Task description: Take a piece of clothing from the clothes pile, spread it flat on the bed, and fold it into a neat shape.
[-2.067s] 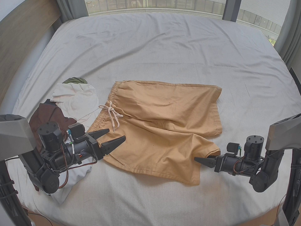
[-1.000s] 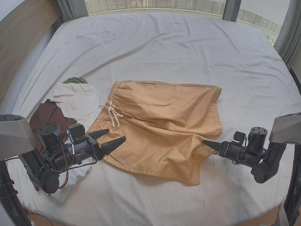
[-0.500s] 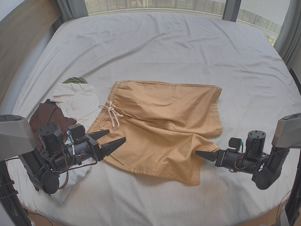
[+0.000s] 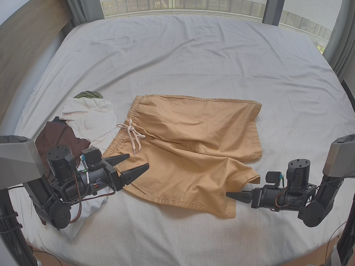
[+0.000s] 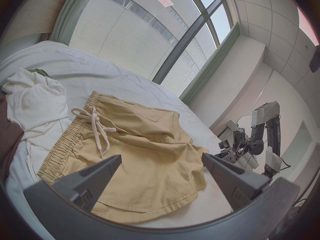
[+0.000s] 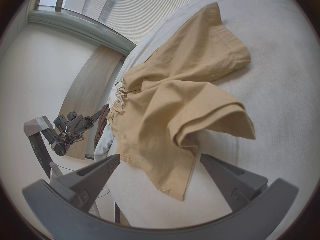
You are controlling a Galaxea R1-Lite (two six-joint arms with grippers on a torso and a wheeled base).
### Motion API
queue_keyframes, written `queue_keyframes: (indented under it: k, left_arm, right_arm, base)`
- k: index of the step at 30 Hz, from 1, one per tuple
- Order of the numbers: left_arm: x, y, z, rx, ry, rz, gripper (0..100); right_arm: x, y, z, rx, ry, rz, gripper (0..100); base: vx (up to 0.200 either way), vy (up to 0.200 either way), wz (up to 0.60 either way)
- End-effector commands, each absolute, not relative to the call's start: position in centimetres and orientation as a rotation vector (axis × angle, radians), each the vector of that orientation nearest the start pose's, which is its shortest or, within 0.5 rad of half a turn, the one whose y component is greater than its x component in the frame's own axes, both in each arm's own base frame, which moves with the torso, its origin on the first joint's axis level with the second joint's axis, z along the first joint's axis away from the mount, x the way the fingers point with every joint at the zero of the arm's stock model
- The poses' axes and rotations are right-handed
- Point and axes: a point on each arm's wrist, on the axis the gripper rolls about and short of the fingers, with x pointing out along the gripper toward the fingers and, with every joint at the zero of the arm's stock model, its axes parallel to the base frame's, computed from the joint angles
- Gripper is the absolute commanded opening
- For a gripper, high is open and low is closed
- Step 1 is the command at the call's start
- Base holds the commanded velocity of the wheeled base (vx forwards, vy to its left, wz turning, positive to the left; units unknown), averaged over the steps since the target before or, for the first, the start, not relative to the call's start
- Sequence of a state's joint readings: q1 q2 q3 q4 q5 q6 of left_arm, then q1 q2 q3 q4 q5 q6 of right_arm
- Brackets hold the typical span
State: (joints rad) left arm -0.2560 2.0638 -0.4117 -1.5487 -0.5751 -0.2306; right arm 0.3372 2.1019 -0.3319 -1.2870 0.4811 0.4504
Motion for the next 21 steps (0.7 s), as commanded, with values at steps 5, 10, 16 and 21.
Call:
queue_keyframes:
  k: [5, 10, 16, 21]
  left_arm:
    - [28.9, -8.8, 7.3, -0.235, 0.201, -0.812, 100]
    - [28.9, -8.8, 7.3, -0.235, 0.203, -0.815, 100]
    - [28.9, -8.8, 7.3, -0.235, 0.203, -0.815, 100]
    - [28.9, -8.8, 7.3, -0.235, 0.202, -0.813, 100]
  right_arm:
    - [27.7, 8.9, 3.3, 0.467, 0.594, 0.635, 100]
    - [29.5, 7.7, 2.3, 0.485, 0.586, 0.579, 100]
    - [30.1, 7.2, 2.3, 0.493, 0.568, 0.559, 100]
    - [30.4, 7.3, 2.6, 0.526, 0.565, 0.555, 100]
  base:
    - [0.000, 0.000, 0.00]
    - [0.000, 0.000, 0.00]
    - [0.000, 0.000, 0.00]
    - [0.000, 0.000, 0.00]
